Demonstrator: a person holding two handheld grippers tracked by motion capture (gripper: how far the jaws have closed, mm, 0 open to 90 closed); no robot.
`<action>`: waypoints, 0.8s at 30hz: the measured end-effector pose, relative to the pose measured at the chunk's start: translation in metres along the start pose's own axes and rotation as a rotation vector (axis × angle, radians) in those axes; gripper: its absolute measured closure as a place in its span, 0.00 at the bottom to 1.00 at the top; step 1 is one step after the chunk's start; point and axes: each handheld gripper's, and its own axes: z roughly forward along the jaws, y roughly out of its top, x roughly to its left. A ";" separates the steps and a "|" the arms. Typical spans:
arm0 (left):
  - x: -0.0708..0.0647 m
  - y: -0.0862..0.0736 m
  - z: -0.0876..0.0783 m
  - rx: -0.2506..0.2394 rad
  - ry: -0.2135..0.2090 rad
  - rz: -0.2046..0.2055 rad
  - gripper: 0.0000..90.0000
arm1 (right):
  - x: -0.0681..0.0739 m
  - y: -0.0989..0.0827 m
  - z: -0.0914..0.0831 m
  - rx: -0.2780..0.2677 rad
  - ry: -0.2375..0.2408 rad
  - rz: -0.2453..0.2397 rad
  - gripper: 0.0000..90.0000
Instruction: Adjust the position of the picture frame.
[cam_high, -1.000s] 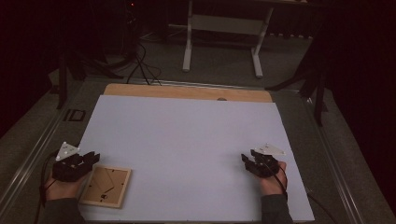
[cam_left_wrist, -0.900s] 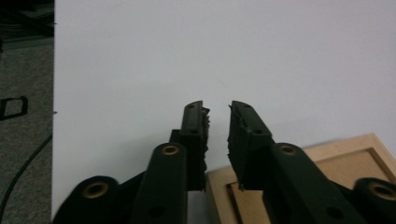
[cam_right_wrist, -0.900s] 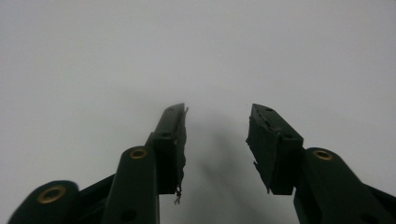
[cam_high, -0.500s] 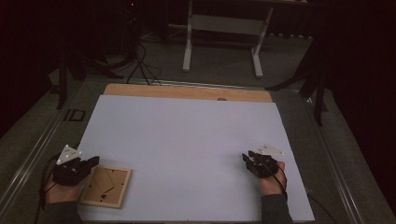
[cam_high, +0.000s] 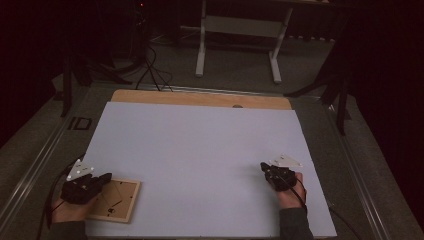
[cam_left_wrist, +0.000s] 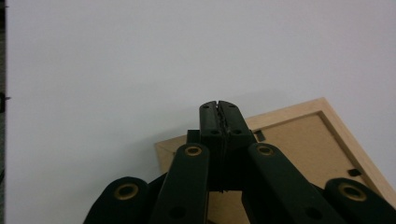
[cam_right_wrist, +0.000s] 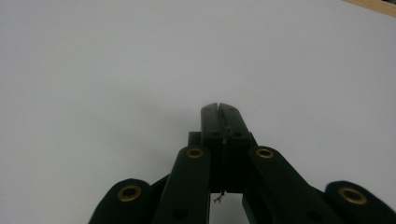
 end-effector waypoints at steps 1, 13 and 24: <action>-0.001 0.000 0.001 0.002 -0.006 0.006 0.99 | 0.000 0.000 0.000 0.000 0.001 0.002 1.00; -0.013 0.003 0.010 0.049 -0.029 0.043 1.00 | -0.001 0.000 0.000 -0.007 0.002 0.002 1.00; -0.019 0.007 0.016 0.073 -0.025 0.070 1.00 | 0.000 0.000 0.000 -0.009 0.003 0.000 1.00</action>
